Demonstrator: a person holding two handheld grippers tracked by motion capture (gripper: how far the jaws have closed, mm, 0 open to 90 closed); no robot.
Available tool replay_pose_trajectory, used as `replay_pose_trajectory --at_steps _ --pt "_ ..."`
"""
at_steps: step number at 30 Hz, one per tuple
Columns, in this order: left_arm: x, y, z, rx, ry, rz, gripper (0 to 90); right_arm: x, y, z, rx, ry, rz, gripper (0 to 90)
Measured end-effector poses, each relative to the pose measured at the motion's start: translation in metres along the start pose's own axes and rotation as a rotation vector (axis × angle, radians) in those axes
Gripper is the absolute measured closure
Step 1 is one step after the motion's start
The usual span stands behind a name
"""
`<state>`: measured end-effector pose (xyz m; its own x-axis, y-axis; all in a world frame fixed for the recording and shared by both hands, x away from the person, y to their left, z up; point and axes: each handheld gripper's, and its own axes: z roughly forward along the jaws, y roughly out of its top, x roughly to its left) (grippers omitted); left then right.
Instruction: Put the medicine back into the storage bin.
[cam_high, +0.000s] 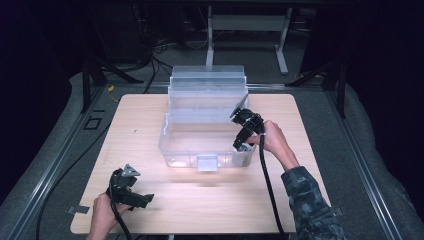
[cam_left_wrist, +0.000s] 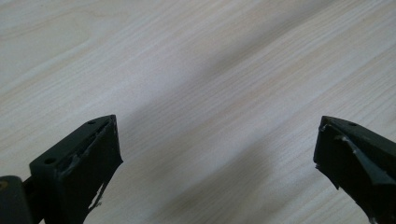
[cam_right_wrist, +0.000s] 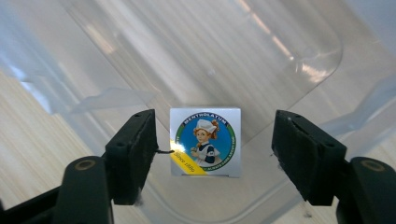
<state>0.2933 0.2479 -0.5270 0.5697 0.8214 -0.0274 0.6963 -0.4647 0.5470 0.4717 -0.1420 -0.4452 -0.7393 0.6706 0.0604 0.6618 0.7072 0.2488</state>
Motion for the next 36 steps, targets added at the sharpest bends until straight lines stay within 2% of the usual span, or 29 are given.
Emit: replay_pose_trajectory --at_steps 1,2,3,7,8,10,17,19,23,24,25,26,27,28,29,30,31,33,34,35,36 --pt "0.001 0.002 -0.002 -0.006 -0.001 -0.002 0.7 0.0 -0.005 -0.008 -0.053 0.006 0.005 26.8" --pt "0.001 0.002 -0.002 -0.006 -0.001 -0.002 0.8 0.0 -0.005 -0.008 -0.053 0.006 0.005 26.8" --pt "0.002 0.004 -0.004 -0.006 -0.004 0.006 0.7 0.0 -0.01 -0.016 -0.102 0.019 0.003 24.6" --pt "0.002 0.01 -0.009 -0.031 -0.019 0.007 0.7 0.005 -0.022 -0.029 -0.182 0.036 -0.013 20.7" --pt "0.002 0.01 -0.009 -0.031 -0.019 0.007 0.7 0.005 -0.022 -0.029 -0.182 0.036 -0.013 20.7" --pt "0.002 0.017 -0.014 -0.045 -0.031 0.016 0.6 0.013 -0.031 -0.034 -0.226 0.043 -0.031 19.9" --pt "0.003 0.034 -0.023 -0.074 -0.055 0.046 0.4 0.031 -0.043 -0.039 -0.277 0.041 -0.079 19.8" --pt "0.004 0.037 -0.024 -0.083 -0.059 0.04 0.4 0.032 -0.044 -0.039 -0.287 0.046 -0.083 19.9" --pt "0.006 0.055 -0.031 -0.096 -0.068 0.065 0.3 0.035 -0.052 -0.038 -0.324 0.056 -0.083 20.4" --pt "0.006 0.055 -0.031 -0.096 -0.068 0.065 0.3 0.035 -0.052 -0.038 -0.324 0.056 -0.083 20.4" --pt "0.008 0.063 -0.035 -0.102 -0.067 0.076 0.3 0.035 -0.055 -0.036 -0.336 0.063 -0.081 20.7" --pt "0.008 0.063 -0.035 -0.102 -0.067 0.076 0.3 0.035 -0.055 -0.036 -0.336 0.063 -0.081 20.7" --pt "0.01 0.072 -0.041 -0.115 -0.073 0.076 0.3 0.035 -0.057 -0.035 -0.354 0.07 -0.082 21.0" --pt "0.01 0.072 -0.041 -0.115 -0.073 0.076 0.3 0.036 -0.058 -0.033 -0.357 0.073 -0.083 21.1" --pt "0.013 0.084 -0.045 -0.126 -0.072 0.091 0.3 0.036 -0.059 -0.032 -0.362 0.076 -0.086 21.4" --pt "0.013 0.084 -0.045 -0.126 -0.072 0.091 0.3 0.036 -0.059 -0.032 -0.362 0.076 -0.086 21.4" --pt "0.017 0.096 -0.049 -0.132 -0.073 0.101 0.2 0.036 -0.061 -0.029 -0.365 0.076 -0.084 21.8" --pt "0.019 0.108 -0.052 -0.137 -0.088 0.107 0.2 0.036 -0.064 -0.027 -0.378 0.086 -0.081 22.0" --pt "0.019 0.108 -0.052 -0.137 -0.088 0.107 0.2 0.036 -0.064 -0.027 -0.378 0.086 -0.081 22.0" --pt "0.021 0.12 -0.053 -0.14 -0.097 0.123 0.2 0.037 -0.065 -0.027 -0.389 0.08 -0.086 22.7" --pt "0.021 0.12 -0.053 -0.14 -0.097 0.123 0.2 0.037 -0.065 -0.027 -0.389 0.08 -0.086 22.7"
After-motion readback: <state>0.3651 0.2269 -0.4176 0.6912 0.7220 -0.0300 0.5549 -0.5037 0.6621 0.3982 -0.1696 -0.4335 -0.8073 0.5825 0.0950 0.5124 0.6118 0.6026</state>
